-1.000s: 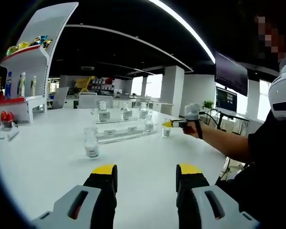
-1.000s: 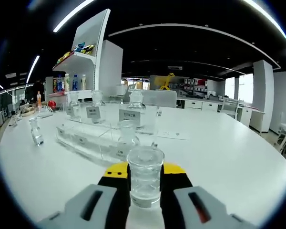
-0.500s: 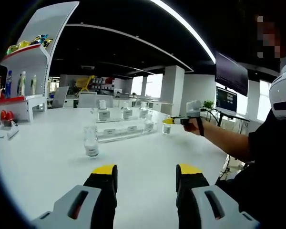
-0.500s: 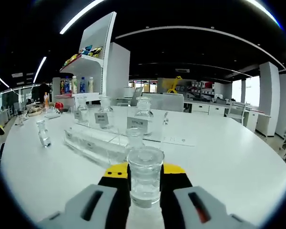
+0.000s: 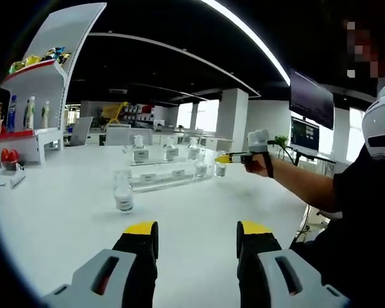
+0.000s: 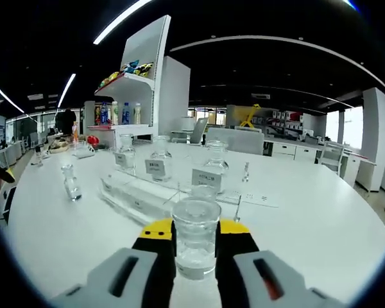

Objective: Identify the label on the chemical reagent bottle, grasp the chemical reagent bottle, and place it in the designated position on the reagent rack

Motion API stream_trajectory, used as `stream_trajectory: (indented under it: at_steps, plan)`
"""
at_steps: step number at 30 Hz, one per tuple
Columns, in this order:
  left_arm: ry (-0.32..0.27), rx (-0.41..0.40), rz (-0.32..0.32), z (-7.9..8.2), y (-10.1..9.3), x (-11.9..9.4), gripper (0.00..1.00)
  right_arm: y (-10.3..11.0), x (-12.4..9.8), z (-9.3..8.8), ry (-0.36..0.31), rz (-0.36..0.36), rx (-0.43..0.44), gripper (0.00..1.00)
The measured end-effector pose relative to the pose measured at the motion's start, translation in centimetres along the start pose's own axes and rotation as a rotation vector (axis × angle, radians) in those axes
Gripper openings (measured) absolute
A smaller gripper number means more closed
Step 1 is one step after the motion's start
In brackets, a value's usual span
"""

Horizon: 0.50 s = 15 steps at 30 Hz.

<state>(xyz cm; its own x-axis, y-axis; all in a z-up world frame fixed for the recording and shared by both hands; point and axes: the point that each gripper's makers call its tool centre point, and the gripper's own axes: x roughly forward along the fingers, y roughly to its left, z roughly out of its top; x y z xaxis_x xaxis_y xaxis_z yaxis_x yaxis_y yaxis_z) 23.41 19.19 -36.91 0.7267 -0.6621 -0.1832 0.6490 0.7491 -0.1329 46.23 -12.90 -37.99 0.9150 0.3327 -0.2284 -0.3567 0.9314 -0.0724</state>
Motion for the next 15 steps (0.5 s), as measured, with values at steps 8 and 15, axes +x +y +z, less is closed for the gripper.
stream_trajectory:
  at_steps: [8, 15]
  plan:
    - [0.0, -0.002, 0.001, 0.0, 0.1, 0.0, 0.49, 1.4, 0.2, 0.8, 0.004, 0.037, -0.008, 0.22]
    - [0.002, -0.002, 0.0, -0.1, 0.0, 0.0, 0.49, 2.2, 0.5, 1.8, -0.004, 0.055, -0.01, 0.22]
